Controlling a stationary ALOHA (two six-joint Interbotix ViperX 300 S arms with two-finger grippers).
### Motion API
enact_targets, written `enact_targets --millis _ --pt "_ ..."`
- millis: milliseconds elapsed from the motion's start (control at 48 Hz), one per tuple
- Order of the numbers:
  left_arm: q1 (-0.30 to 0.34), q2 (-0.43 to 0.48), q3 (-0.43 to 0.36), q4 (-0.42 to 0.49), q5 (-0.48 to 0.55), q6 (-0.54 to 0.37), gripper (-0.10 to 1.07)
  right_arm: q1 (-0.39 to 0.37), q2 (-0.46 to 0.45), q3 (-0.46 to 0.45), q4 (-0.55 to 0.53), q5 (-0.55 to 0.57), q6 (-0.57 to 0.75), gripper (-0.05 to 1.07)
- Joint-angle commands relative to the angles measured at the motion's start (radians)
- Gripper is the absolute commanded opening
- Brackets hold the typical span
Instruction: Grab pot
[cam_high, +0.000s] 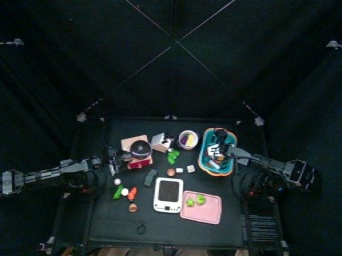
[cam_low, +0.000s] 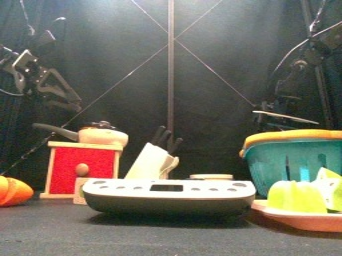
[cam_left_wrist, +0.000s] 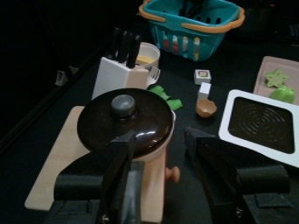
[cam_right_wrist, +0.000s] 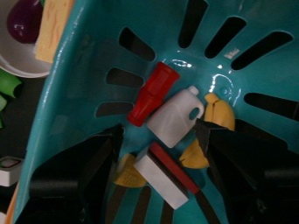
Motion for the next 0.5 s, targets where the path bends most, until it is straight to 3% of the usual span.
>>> enact_targets --millis 0,479 --pt "0.002 0.003 -0.014 0.0 -0.005 0.002 0.85 0.011 -0.012 -0.029 -0.005 -0.034 -0.003 0.97" --pt "-0.038 0.003 -0.017 0.002 -0.005 0.002 0.85 0.196 -0.014 -0.086 -0.092 -0.184 -0.002 0.97"
